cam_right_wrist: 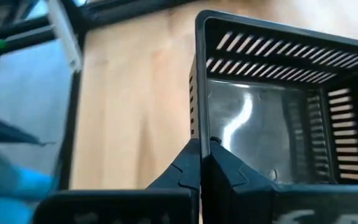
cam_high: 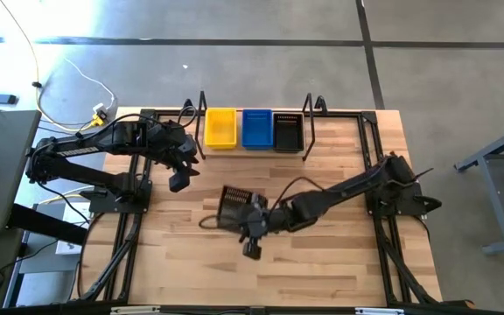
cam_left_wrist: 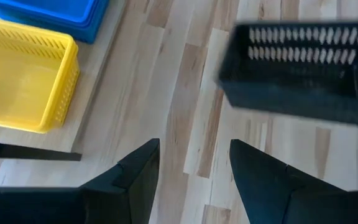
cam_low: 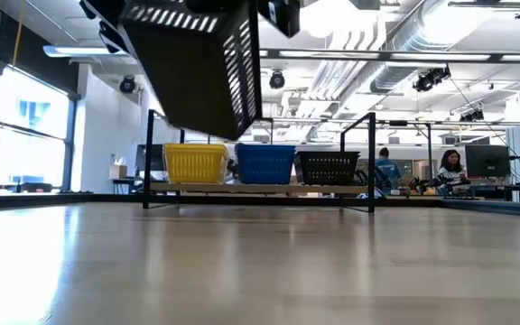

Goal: Stack baskets on shelf by color
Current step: Stack the black bin on top of the black bin on the shelf

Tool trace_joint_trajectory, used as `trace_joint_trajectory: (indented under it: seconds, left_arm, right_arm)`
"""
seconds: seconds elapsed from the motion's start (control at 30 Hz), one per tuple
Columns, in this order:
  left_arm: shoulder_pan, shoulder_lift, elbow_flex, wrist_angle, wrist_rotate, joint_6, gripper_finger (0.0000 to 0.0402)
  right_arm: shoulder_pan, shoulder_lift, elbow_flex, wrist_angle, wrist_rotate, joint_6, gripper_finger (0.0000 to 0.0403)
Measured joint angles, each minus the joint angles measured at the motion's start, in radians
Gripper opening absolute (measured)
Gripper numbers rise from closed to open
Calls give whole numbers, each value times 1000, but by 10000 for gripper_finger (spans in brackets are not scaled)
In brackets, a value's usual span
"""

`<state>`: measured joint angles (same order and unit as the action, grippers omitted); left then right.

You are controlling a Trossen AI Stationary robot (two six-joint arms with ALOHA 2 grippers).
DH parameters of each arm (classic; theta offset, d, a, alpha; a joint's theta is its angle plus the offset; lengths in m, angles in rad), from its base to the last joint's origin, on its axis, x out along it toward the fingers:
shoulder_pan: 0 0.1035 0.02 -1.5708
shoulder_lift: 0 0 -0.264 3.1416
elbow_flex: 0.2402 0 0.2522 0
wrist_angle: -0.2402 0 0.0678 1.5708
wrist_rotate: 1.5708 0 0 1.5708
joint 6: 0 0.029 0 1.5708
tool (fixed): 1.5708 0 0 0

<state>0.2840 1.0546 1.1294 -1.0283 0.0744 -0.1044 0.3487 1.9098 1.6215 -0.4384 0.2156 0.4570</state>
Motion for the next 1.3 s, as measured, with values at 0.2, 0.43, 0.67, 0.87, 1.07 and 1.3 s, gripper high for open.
trace_joint_trajectory:
  seconds: [0.2, 0.43, 0.67, 0.87, 1.07, 1.3]
  left_arm:
    - [0, 0, 0, 0, 0, 65, 184]
    - [0, 0, 0, 1, -8, 74, 184]
    - [0, 0, 0, 2, -12, 82, 184]
    - [1, 0, 0, 2, -20, 82, 184]
    - [2, 0, 0, 2, -96, 39, 184]
    - [2, 0, 0, 2, -109, 25, 184]
  right_arm:
    - [-52, -76, 0, -90, 126, -49, 0]
    - [-104, -175, 0, -184, 239, -149, 0]
    - [-167, -301, 0, -263, 331, -322, 0]
    - [-233, -419, 0, -278, 373, -513, 0]
    - [-305, -530, 0, -287, 380, -688, 0]
    - [-398, -628, 0, -304, 355, -839, 0]
